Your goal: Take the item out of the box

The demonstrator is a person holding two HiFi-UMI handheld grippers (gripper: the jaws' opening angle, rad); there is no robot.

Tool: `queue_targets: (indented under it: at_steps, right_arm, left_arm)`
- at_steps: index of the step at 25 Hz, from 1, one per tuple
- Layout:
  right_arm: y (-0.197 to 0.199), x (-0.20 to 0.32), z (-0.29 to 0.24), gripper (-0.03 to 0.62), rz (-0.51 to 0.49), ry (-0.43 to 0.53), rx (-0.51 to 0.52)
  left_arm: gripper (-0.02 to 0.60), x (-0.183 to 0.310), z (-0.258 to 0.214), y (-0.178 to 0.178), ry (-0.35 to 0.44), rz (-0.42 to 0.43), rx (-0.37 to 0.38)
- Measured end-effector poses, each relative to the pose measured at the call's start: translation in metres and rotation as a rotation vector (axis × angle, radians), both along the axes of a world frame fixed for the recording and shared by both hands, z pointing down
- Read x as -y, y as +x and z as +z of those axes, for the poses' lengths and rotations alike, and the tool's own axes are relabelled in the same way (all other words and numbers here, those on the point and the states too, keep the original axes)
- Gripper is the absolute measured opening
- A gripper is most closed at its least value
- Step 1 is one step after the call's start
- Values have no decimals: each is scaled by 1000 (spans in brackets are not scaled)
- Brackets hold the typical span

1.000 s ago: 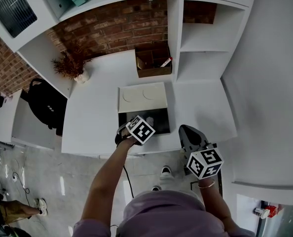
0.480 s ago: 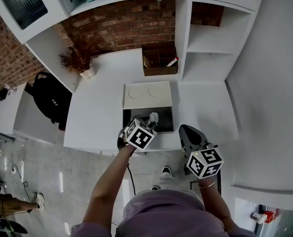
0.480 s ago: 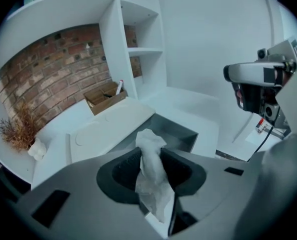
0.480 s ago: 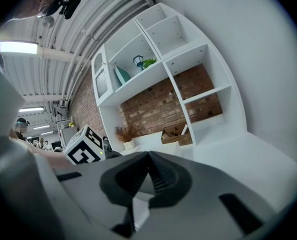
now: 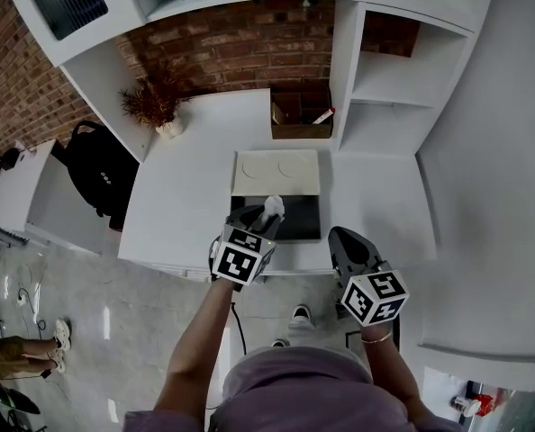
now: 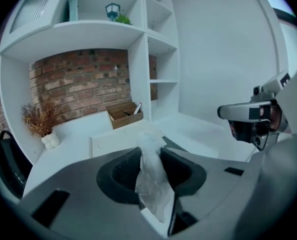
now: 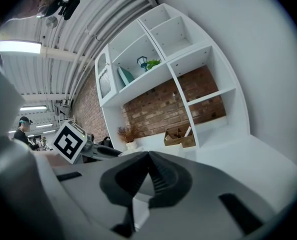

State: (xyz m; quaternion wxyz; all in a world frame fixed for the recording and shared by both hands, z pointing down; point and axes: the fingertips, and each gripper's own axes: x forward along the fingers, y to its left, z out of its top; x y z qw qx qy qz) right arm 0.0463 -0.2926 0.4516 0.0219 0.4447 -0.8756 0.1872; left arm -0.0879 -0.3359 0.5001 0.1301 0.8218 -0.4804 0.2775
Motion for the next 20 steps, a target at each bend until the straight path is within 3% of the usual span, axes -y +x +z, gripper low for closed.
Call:
queue_targets:
  at_steps: [8, 20]
  right_arm:
    - [1, -1, -5, 2, -1, 16, -2]
    - [1, -2, -11, 2, 4, 34, -10]
  left_arm:
    - [130, -12, -27, -22, 85, -122, -159]
    - [130, -34, -39, -57, 188, -280, -299]
